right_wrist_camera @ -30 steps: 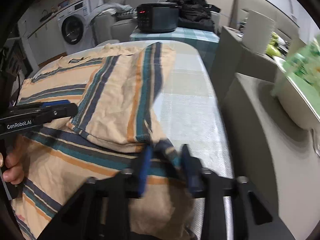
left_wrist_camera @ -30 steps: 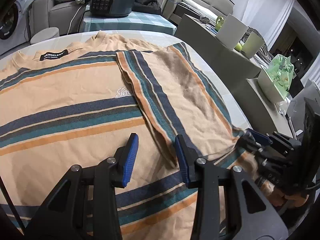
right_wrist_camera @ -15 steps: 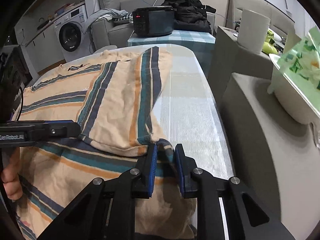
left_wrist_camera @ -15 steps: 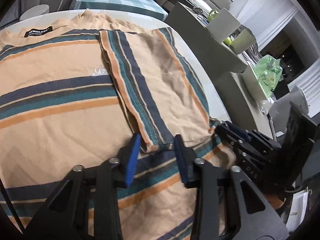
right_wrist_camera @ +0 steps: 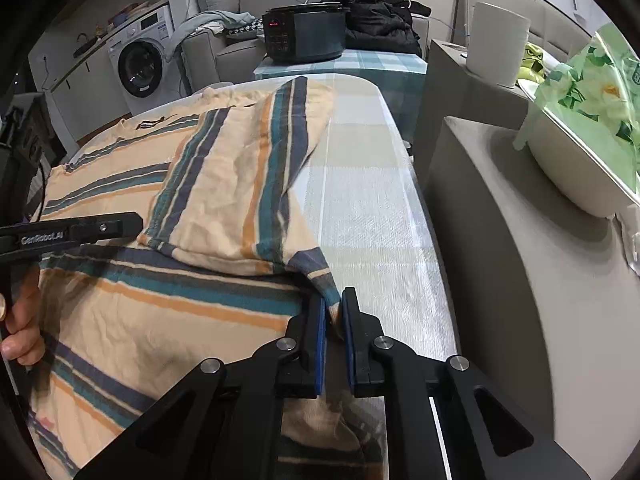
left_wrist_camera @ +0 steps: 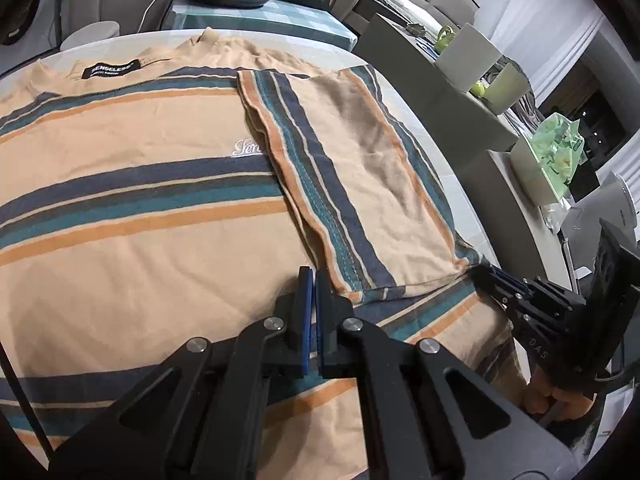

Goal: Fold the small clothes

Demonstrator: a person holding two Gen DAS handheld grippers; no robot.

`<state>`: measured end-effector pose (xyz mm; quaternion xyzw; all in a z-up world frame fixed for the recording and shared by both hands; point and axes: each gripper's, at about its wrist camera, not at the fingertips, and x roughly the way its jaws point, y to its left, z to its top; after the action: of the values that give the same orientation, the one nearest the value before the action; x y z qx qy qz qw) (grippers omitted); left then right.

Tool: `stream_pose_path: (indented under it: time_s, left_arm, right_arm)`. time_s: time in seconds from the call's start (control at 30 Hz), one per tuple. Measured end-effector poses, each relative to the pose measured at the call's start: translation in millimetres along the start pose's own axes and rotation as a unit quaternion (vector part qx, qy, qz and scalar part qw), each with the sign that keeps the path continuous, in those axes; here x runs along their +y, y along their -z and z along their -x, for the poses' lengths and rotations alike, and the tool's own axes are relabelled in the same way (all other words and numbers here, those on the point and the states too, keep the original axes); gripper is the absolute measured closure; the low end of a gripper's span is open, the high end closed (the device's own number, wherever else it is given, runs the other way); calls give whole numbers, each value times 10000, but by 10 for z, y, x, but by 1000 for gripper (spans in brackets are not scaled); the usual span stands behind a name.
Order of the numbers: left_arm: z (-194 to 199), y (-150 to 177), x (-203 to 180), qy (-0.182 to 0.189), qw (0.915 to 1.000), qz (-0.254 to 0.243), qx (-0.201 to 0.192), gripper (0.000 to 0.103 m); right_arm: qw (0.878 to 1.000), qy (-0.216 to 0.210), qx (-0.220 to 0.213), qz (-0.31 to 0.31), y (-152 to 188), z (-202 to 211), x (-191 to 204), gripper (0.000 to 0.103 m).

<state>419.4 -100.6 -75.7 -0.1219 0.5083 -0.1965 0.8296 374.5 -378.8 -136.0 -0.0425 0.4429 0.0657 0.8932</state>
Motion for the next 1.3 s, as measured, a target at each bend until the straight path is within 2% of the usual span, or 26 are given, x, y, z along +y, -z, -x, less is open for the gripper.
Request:
stream_pose_path:
  time_s: [0.1,0.2,0.3,0.47,0.57,0.6,0.7,0.83,0.97,1.07,1.17,1.2,1.3]
  left_arm:
    - [69,-6,-21,7,9999,-69,-81,103]
    - [112,-39,-62,6,9997,-152,-197,103]
    - [85,-94,-143,-95,9993,-239,-289,103]
    - [-87,-111,-243,-390,9975,-527,-256,102]
    - [-94,-87,-231,-408,9969,-591,-309,98]
    - [-93,-85,-223,-397,9969,-605,-318,98]
    - [-95,-93,-189,-341,9973,-566,-330,98]
    - [-55,-93,-175,-450,9967,-603,-293,98]
    - [-39,-195,-229,-469,9958,-652,-438,97]
    - [-102,-243,-313,-362,9956,-739,-439,85]
    - [-194,-192,-385,-303,9947,-911,-363,80]
    - [-187,-158,-402,-352,9929,-1042,-460,80]
    - [-151,-92,-396,-603,9897,-1238,-390,80]
  right_arm:
    - [9997,-229,-93,-62,-14,142,-1,88]
    - [9977,-442,-378,-350,-107,270,-29,83]
    - [9960,-446,-409,-650,-290,117,-34,83]
    - [9937,-640,125,-914,-381,-292,-16,83]
    - [9954,-630,-19,-721,-304,-209,31,97]
    - [9962,-555,-100,-657,-260,-172,35,98]
    - [9956,-475,-130,-800,-183,-168,-25,100]
    - [9956,-499,-74,-786,-160,-104,-9,99]
    - [9918,-660,-347,-1039,-288,-70,-53,95]
    - [9885,-784,-387,-1236,-474,-183,-61,95]
    - [9885,-947,-354,-1122,-592,-324,46,95]
    - [9902,-887,-260,-1047,-607,-386,80,95]
    - [9939,-530,-158,-953,-601,-436,80,91]
